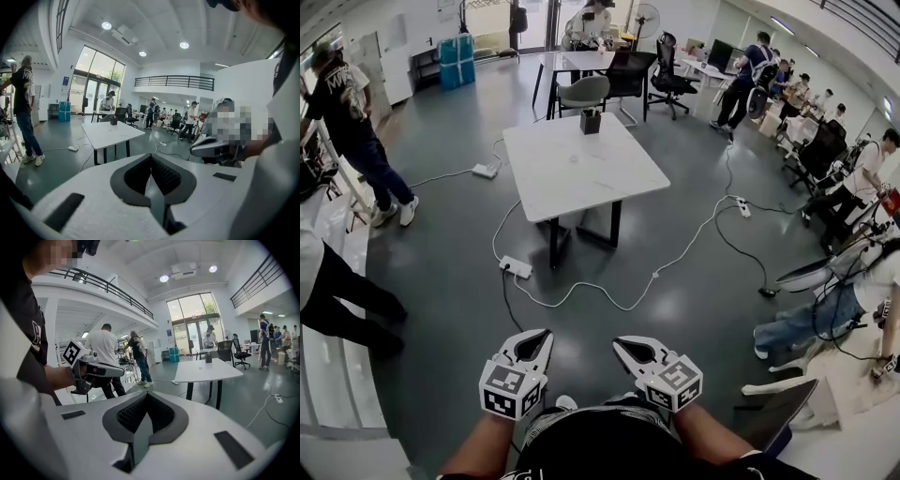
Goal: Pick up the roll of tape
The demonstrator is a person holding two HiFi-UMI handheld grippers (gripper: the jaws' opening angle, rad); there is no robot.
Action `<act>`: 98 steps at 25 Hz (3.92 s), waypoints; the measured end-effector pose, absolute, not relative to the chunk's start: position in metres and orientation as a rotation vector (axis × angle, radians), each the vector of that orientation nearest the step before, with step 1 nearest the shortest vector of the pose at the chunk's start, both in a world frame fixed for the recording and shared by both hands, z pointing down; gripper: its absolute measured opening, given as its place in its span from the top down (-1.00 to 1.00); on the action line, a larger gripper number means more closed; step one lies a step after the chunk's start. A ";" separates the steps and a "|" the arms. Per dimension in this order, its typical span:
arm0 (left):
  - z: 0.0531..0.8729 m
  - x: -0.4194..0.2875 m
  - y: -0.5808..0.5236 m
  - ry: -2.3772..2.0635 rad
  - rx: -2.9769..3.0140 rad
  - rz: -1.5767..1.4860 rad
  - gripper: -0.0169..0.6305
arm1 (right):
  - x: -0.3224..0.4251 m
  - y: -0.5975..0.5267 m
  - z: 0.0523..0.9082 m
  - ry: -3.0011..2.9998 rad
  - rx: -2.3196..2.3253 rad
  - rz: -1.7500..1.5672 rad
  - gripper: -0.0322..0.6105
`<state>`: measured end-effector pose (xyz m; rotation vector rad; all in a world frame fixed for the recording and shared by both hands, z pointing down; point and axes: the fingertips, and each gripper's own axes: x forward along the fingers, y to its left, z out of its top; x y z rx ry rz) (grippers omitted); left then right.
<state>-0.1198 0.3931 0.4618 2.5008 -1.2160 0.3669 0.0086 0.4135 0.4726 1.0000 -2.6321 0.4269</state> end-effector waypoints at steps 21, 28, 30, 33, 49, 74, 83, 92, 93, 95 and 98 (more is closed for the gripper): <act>0.493 -0.121 0.339 -1.145 2.456 0.360 0.89 | 0.005 0.352 0.496 -2.591 1.041 0.501 0.89; 0.484 -0.108 0.285 -1.197 2.436 0.377 0.89 | 0.021 0.291 0.490 -2.632 1.029 0.518 0.89; 0.480 -0.098 0.267 -1.205 2.442 0.377 0.89 | 0.028 0.273 0.489 -2.633 1.024 0.474 0.89; 0.480 -0.082 0.240 -1.214 2.445 0.384 0.89 | 0.038 0.247 0.492 -2.632 0.997 0.403 0.89; 0.466 -0.010 0.123 -1.319 2.448 0.441 0.89 | 0.116 0.120 0.484 -2.689 0.925 0.387 0.89; 0.482 0.011 0.056 -1.239 2.428 0.451 0.89 | 0.129 0.055 0.501 -2.671 0.992 0.537 0.89; 0.487 -0.013 0.007 -1.242 2.401 0.435 0.89 | 0.104 0.012 0.504 -2.651 0.961 0.542 0.89; 0.488 -0.045 -0.061 -1.245 2.379 0.411 0.89 | 0.078 -0.051 0.499 -2.627 0.952 0.518 0.89; 0.487 -0.048 -0.070 -1.239 2.384 0.409 0.89 | 0.075 -0.058 0.499 -2.621 0.955 0.520 0.89; 0.485 -0.054 -0.086 -1.230 2.393 0.406 0.89 | 0.070 -0.072 0.498 -2.615 0.962 0.534 0.89; 0.481 -0.066 -0.109 -1.218 2.403 0.398 0.89 | 0.060 -0.094 0.492 -2.614 0.980 0.546 0.89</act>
